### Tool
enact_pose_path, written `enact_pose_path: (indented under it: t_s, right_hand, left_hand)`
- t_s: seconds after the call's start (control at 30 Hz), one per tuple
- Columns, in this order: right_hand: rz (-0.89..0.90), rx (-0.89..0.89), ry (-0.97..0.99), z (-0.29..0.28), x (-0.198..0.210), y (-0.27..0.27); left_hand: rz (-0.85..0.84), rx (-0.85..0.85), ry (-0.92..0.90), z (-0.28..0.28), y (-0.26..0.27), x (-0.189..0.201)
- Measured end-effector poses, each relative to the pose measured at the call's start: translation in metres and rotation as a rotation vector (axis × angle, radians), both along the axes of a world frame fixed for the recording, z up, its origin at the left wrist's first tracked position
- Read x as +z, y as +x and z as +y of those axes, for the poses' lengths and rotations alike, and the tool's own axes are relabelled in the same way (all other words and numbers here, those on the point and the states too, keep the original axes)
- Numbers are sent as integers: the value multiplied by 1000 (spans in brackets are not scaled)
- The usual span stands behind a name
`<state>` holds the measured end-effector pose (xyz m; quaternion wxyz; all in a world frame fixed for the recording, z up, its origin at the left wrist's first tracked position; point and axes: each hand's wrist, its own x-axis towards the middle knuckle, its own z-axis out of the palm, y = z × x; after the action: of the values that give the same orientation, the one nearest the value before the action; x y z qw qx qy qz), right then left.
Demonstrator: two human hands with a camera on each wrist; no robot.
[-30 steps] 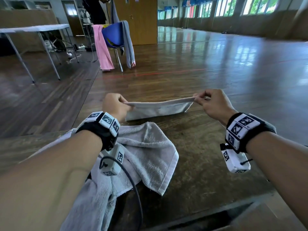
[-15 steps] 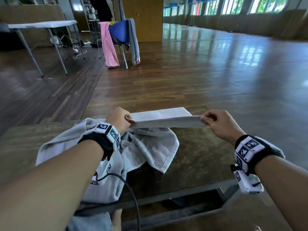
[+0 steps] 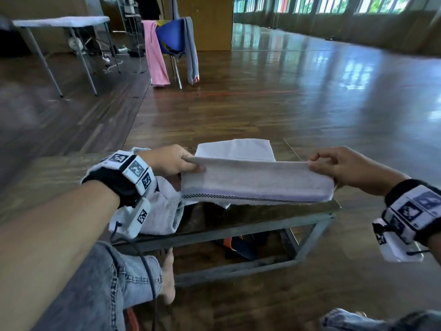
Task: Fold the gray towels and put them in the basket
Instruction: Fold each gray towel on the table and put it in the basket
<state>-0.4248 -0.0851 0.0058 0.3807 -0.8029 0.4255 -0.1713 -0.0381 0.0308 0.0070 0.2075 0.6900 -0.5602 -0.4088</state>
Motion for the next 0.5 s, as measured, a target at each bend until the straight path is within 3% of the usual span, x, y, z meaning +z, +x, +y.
enact_pose_path:
  t_s: [0.1,0.27,0.5]
  right_hand:
    - [49,57,176,6,10,-11]
    - [108,99,352,4,5,-9]
    - [-88,-256,41,-45,-46,30]
  left_hand:
    - [126,-57,153,11,-6,10]
    - [133,-102,234,14,-6,10]
    - [-34,190,-176,-44,14,-28]
